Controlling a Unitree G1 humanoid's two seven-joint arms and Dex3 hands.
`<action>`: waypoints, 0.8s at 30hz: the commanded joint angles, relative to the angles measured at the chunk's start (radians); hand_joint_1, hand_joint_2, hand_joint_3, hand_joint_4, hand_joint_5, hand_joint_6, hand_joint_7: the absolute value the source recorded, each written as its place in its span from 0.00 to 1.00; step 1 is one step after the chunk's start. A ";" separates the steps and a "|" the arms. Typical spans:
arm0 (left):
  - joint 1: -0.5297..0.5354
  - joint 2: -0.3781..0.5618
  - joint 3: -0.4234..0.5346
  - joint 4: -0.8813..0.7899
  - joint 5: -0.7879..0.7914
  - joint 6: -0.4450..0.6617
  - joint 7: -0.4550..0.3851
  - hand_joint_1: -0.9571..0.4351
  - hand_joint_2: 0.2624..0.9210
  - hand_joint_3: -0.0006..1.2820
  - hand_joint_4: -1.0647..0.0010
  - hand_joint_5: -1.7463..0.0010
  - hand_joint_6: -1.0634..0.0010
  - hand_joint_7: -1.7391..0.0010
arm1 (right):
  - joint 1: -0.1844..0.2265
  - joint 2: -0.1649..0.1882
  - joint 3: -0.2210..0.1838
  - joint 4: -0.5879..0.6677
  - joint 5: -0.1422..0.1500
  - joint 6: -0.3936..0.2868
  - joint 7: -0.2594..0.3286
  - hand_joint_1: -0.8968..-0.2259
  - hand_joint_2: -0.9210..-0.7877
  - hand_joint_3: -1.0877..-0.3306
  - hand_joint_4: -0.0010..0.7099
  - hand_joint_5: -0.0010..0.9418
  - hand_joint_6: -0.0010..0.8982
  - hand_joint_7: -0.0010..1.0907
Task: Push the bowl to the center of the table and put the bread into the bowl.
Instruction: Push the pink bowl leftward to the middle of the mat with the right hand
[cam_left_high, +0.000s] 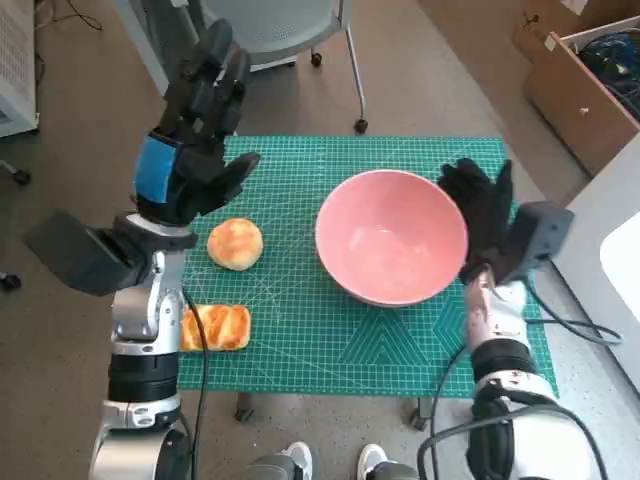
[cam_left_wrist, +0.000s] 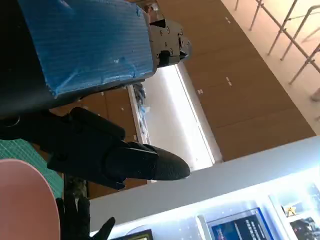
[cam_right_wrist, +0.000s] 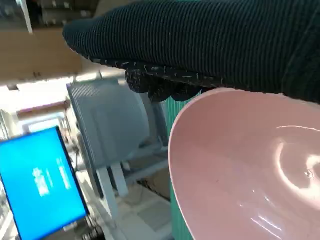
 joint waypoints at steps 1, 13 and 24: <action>0.014 0.015 -0.005 -0.023 0.018 0.004 0.010 0.28 1.00 0.19 1.00 1.00 1.00 0.86 | -0.012 0.035 0.004 0.007 0.003 0.027 0.010 0.46 0.00 0.24 0.24 0.02 0.24 0.09; 0.041 0.013 -0.006 -0.062 0.012 0.018 0.023 0.27 1.00 0.20 1.00 1.00 1.00 0.87 | -0.048 0.079 0.006 -0.001 0.008 0.045 0.020 0.49 0.00 0.23 0.25 0.01 0.23 0.10; 0.083 0.041 0.018 -0.107 0.016 0.020 0.029 0.27 1.00 0.19 1.00 1.00 1.00 0.87 | -0.068 -0.020 0.050 -0.047 -0.042 -0.097 0.035 0.47 0.00 0.25 0.26 0.01 0.24 0.11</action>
